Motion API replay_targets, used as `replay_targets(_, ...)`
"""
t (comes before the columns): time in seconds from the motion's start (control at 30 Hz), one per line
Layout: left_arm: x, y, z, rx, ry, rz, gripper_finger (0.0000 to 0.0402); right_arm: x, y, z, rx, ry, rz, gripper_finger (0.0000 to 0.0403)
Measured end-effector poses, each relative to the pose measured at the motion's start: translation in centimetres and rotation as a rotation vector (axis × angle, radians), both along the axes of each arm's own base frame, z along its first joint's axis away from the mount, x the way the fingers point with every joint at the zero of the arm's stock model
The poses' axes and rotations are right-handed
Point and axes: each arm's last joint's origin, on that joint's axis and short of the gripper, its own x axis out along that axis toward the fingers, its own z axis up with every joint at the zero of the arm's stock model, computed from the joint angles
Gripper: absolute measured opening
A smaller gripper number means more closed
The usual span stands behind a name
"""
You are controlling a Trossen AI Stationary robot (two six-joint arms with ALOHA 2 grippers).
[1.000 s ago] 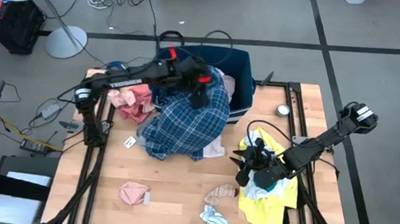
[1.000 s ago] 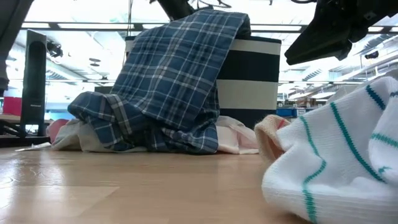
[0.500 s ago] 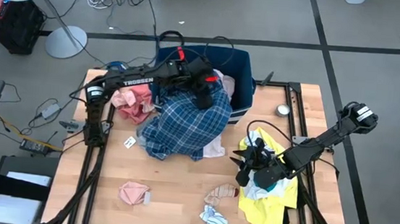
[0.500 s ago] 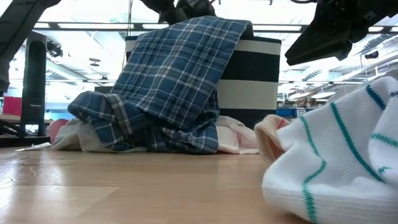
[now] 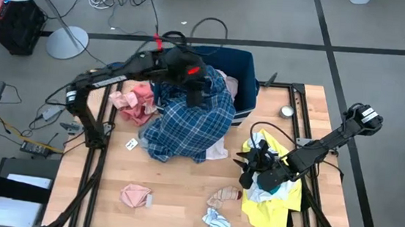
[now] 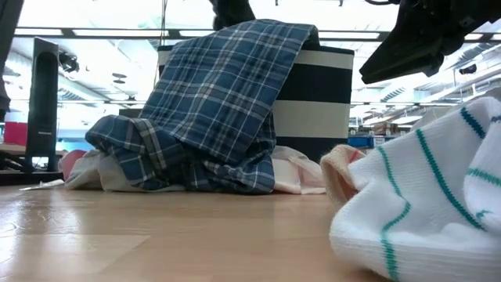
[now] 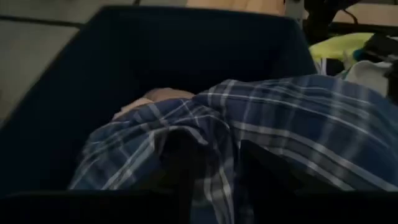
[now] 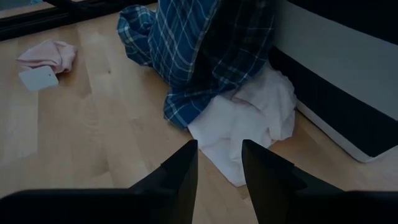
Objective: Sort clothes
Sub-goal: Put the blue checkered pants into the blue bin
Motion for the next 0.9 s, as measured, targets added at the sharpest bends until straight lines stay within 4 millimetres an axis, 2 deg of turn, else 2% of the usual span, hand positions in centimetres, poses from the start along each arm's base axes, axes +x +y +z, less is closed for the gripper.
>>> replay_targets(0.2,-2.8,-3.9,1.2,0.043,-0.008,-0.019,0.0133,0.0,0.0,0.0,0.0,0.0,0.0,0.0126)
replay_targets(0.37,-5.4,-7.1,0.6,0.068,-0.007,0.006,0.0133,0.0,0.0,0.0,0.001,0.0,0.0,0.0126)
replay_targets(0.57,-9.1,-10.0,-2.1,0.054,-0.023,0.07,0.0133,0.0,0.0,0.0,0.002,-0.001,0.0,0.0126)
replay_targets(0.77,-12.7,-11.6,-6.1,0.022,-0.027,0.164,0.0133,0.0,0.0,0.0,0.004,-0.003,0.0,0.0126)
replay_targets(0.9,-13.9,-12.2,-9.3,-0.012,-0.02,0.175,0.0133,0.0,0.0,0.0,0.006,-0.003,0.0,0.0126)
